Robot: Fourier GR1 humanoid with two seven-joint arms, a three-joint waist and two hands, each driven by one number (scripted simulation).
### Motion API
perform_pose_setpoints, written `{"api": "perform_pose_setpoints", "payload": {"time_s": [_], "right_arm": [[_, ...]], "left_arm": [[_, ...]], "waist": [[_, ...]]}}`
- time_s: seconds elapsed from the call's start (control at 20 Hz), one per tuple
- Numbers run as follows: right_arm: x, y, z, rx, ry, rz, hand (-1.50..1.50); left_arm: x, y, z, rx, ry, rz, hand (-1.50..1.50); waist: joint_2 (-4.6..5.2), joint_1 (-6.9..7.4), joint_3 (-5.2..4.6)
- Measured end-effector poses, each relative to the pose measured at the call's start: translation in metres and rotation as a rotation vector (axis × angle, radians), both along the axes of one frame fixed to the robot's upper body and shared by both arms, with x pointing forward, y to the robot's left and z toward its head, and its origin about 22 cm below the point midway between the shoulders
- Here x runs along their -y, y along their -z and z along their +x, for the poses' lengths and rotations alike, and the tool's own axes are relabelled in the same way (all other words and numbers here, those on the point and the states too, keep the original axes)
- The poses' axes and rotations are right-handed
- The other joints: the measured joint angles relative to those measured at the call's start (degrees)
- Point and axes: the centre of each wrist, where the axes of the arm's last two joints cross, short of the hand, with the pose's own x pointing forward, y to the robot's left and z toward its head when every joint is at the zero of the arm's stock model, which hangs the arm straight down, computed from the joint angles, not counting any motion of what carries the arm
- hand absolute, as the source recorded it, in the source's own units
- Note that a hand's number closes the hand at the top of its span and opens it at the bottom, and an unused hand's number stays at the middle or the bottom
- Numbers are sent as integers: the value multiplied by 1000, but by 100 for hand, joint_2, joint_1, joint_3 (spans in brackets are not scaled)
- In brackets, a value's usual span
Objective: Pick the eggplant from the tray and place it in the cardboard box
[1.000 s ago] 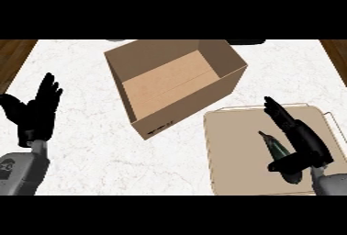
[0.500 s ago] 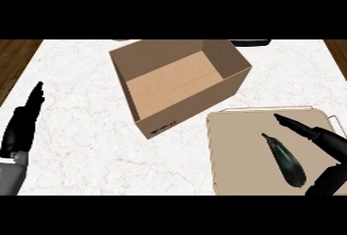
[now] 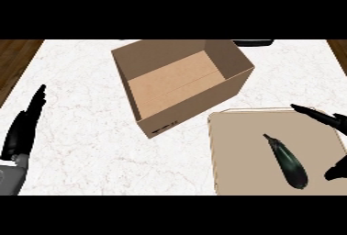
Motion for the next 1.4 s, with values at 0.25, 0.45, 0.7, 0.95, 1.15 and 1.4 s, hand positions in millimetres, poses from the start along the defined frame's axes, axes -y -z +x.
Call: {"api": "perform_pose_setpoints", "payload": {"time_s": [0.25, 0.45, 0.7, 0.95, 1.15, 1.4], "right_arm": [[-8, -22, 22, 22, -140, -228, -150], [-29, -21, 37, 1, -253, -389, -150], [-54, -13, 53, -42, -364, -540, -150], [-69, 2, 65, -69, -420, -628, -150], [-81, 13, 71, -68, -453, -667, -150], [-91, 24, 73, -73, -473, -674, -150]], "left_arm": [[3, -1, 1, 5, 8, 7, 0], [6, -4, 2, 10, 10, 9, 0], [3, -2, -1, 9, 1, 4, 0], [4, -4, -2, 4, -16, 6, 0], [1, -5, -5, 1, -24, 10, 0], [-8, -4, -11, -1, -39, 10, 0]], "waist": [[3, 55, -9], [-7, 52, -14], [-16, 5, -19], [-29, -77, -19], [-44, -130, -21], [-60, -183, -28]]}}
